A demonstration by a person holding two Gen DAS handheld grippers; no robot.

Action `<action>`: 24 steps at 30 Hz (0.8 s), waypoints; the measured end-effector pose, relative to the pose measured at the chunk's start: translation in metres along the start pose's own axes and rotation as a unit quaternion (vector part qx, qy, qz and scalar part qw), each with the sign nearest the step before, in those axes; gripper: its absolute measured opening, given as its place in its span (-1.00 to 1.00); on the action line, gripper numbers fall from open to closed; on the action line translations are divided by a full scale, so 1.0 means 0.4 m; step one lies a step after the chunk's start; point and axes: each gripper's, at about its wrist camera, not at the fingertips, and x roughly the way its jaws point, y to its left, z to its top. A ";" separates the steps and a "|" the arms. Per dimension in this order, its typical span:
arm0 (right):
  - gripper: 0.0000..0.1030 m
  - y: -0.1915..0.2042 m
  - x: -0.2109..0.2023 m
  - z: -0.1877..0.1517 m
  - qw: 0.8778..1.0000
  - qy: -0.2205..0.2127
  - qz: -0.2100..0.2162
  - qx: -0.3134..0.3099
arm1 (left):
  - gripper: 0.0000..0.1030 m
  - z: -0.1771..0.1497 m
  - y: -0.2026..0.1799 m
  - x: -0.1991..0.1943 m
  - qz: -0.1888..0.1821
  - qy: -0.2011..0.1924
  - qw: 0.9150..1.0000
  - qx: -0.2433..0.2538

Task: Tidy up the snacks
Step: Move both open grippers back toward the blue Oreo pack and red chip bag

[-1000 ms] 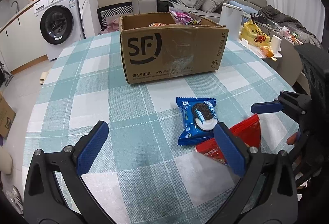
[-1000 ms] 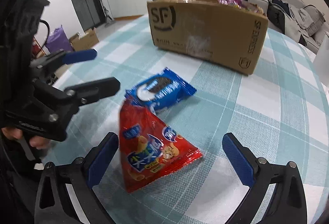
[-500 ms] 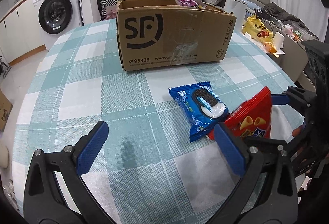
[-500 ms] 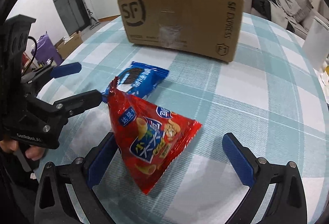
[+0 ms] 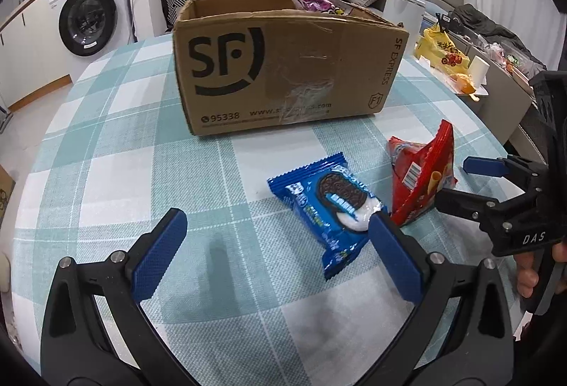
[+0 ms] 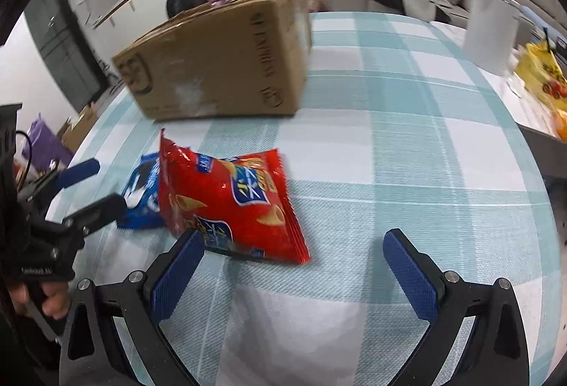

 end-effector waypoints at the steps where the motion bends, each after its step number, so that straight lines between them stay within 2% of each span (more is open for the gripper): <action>1: 0.99 0.000 -0.003 0.001 1.000 -0.001 0.004 0.000 | 0.98 0.003 -0.004 0.003 -0.004 0.001 1.000 0.001; 6: 0.99 0.023 -0.027 0.007 0.999 -0.020 0.035 -0.011 | 0.98 0.024 -0.012 0.026 -0.007 0.002 1.000 -0.010; 11: 0.99 0.039 -0.038 0.019 0.998 -0.036 0.047 -0.012 | 0.98 0.051 -0.009 0.057 -0.019 0.013 0.999 -0.026; 16: 0.99 0.046 -0.053 0.032 0.997 -0.051 0.064 0.001 | 0.98 0.052 -0.007 0.073 -0.004 0.021 1.000 -0.019; 24: 0.99 0.084 -0.007 0.041 0.999 -0.031 0.035 0.002 | 0.98 0.045 0.003 0.064 0.012 0.020 1.000 -0.007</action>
